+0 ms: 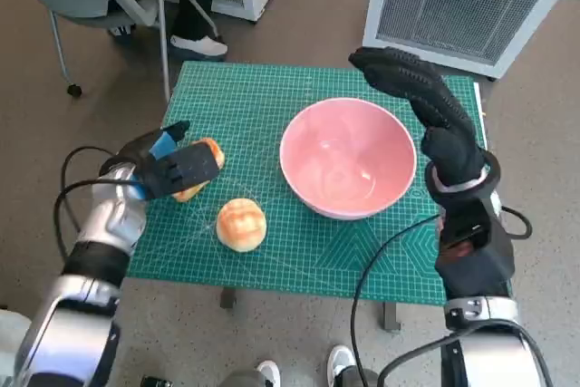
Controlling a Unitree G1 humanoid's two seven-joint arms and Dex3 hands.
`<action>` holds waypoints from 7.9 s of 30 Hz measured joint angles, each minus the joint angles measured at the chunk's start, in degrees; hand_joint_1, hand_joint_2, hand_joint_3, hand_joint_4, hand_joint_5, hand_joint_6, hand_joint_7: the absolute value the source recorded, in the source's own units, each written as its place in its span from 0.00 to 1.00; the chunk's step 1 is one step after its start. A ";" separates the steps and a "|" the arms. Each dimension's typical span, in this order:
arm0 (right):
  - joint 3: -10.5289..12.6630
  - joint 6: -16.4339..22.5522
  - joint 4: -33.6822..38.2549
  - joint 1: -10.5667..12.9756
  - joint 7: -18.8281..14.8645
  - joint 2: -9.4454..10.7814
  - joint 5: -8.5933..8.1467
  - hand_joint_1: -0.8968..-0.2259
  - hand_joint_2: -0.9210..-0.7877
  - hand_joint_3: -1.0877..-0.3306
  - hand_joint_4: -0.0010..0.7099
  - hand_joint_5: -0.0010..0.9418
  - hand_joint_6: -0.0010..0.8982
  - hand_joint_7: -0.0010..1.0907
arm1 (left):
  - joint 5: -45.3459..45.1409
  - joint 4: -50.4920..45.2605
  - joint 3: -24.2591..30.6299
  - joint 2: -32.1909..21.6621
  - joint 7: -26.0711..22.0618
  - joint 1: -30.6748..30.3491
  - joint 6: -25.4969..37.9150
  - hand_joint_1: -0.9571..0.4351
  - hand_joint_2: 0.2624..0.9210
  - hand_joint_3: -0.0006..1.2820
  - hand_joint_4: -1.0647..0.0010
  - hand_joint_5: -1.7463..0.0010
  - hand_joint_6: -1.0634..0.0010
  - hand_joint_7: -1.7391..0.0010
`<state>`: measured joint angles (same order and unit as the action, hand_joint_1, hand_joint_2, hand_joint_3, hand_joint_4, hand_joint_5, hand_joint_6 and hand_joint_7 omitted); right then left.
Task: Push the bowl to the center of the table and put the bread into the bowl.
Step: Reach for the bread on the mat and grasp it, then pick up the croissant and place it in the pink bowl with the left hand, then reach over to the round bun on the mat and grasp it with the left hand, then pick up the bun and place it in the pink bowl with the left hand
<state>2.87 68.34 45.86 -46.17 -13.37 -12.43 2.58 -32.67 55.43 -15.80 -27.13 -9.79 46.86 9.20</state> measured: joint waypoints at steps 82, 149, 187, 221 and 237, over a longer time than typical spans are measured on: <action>-0.61 -0.91 -0.59 1.89 0.32 -0.41 -1.67 0.45 0.00 0.36 0.36 0.00 0.33 0.03 | 10.52 -41.47 5.01 6.88 2.54 -6.39 -14.31 0.69 1.00 0.02 0.26 0.35 0.40 0.38; 0.38 -3.00 -5.99 6.33 4.54 -2.40 -0.41 0.43 0.00 0.36 0.38 0.00 0.31 0.06 | 17.20 -43.99 13.19 -9.83 -10.83 -23.90 -36.34 0.42 1.00 0.02 0.70 0.98 0.59 0.97; -0.65 -2.90 -4.84 6.05 4.15 -2.35 -0.67 0.43 0.00 0.35 0.38 0.00 0.29 0.08 | 11.69 -25.93 1.59 -4.44 -17.08 -20.98 -29.81 0.61 0.92 0.00 0.59 0.99 0.51 0.98; -0.73 -3.74 -6.73 6.71 3.82 -2.62 -0.57 0.43 0.00 0.35 0.38 0.00 0.26 0.13 | 17.01 -46.58 13.56 -2.79 -6.00 -18.17 -29.12 0.69 0.99 0.00 0.25 0.40 0.35 0.37; -0.64 -4.22 -7.08 6.83 3.90 -2.52 -0.49 0.43 0.00 0.35 0.38 0.00 0.24 0.16 | 15.40 -47.52 8.38 5.17 -3.02 -5.25 -28.88 0.69 0.99 0.00 0.25 0.41 0.34 0.37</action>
<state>2.23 64.12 38.78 -39.34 -9.47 -14.95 2.09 -17.27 7.92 -7.42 -21.96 -12.81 41.61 -19.68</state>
